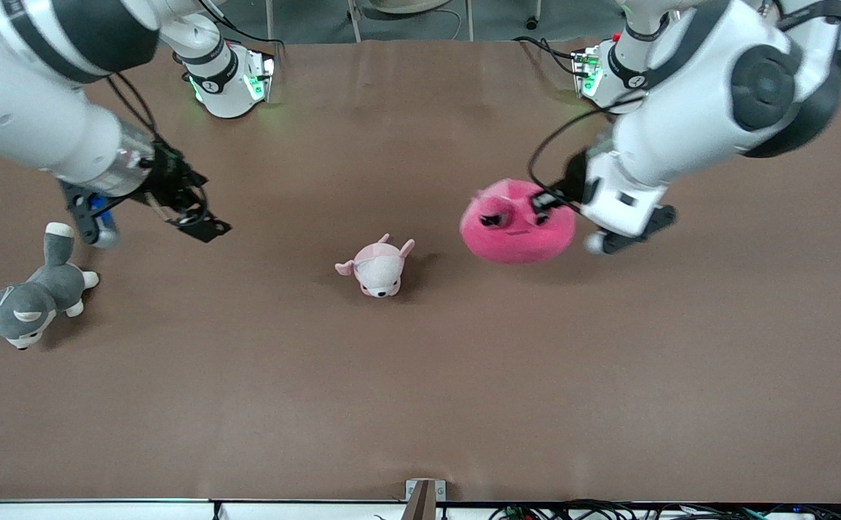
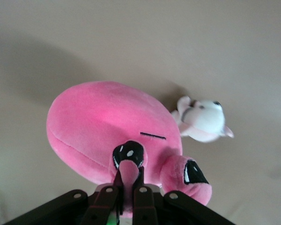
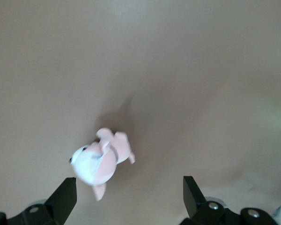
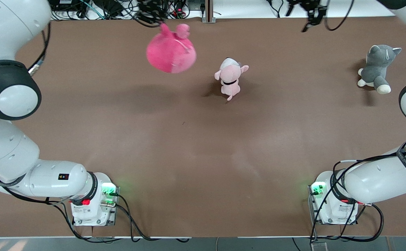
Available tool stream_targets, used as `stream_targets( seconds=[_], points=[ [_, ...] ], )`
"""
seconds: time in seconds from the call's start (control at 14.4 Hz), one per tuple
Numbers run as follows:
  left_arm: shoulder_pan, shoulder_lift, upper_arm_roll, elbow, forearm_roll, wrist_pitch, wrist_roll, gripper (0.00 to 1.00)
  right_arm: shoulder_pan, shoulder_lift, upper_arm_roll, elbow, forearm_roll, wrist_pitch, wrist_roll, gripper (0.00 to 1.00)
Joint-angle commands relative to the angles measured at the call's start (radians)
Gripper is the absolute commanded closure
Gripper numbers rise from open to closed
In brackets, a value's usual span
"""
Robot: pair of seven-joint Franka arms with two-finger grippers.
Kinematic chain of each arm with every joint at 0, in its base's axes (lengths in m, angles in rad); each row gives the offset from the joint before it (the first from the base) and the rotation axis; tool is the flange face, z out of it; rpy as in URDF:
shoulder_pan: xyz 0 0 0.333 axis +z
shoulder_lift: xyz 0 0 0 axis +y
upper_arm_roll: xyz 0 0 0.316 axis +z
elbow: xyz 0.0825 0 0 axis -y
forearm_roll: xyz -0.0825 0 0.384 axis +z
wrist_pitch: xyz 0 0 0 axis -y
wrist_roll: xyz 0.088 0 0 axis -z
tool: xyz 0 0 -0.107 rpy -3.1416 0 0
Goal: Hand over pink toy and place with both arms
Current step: 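Lift the pink plush toward the table middle while the right gripper approaches, then grasp the pink plush with the right gripper while the left gripper holds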
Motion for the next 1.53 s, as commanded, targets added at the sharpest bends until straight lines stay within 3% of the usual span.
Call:
stream_targets(
  seconds=[0.0, 0.28, 0.49, 1.18, 1.32, 1.39, 1.46],
  points=[
    [-0.104, 0.053, -0.001, 0.037, -0.005, 0.074, -0.102, 0.97, 0.093, -0.005, -0.011, -0.007, 0.029, 0.064, 0.203, 0.00],
    [-0.233, 0.116, 0.005, 0.037, 0.001, 0.209, -0.180, 0.97, 0.176, -0.006, -0.011, -0.022, 0.129, 0.089, 0.302, 0.00],
    [-0.290, 0.144, 0.005, 0.037, 0.001, 0.246, -0.187, 0.97, 0.228, -0.009, -0.012, -0.060, 0.132, 0.134, 0.356, 0.00],
    [-0.306, 0.139, 0.005, 0.037, 0.001, 0.248, -0.210, 0.97, 0.282, -0.006, -0.012, -0.199, 0.097, 0.272, 0.354, 0.00],
    [-0.306, 0.139, 0.005, 0.038, 0.001, 0.248, -0.210, 0.97, 0.282, -0.005, -0.012, -0.199, 0.097, 0.273, 0.354, 0.08],
    [-0.304, 0.139, 0.005, 0.039, 0.001, 0.248, -0.210, 0.97, 0.282, -0.005, -0.011, -0.199, 0.097, 0.272, 0.354, 0.18],
    [-0.304, 0.136, 0.005, 0.041, 0.001, 0.248, -0.210, 0.97, 0.282, -0.005, -0.011, -0.199, 0.098, 0.264, 0.354, 0.43]
  ],
)
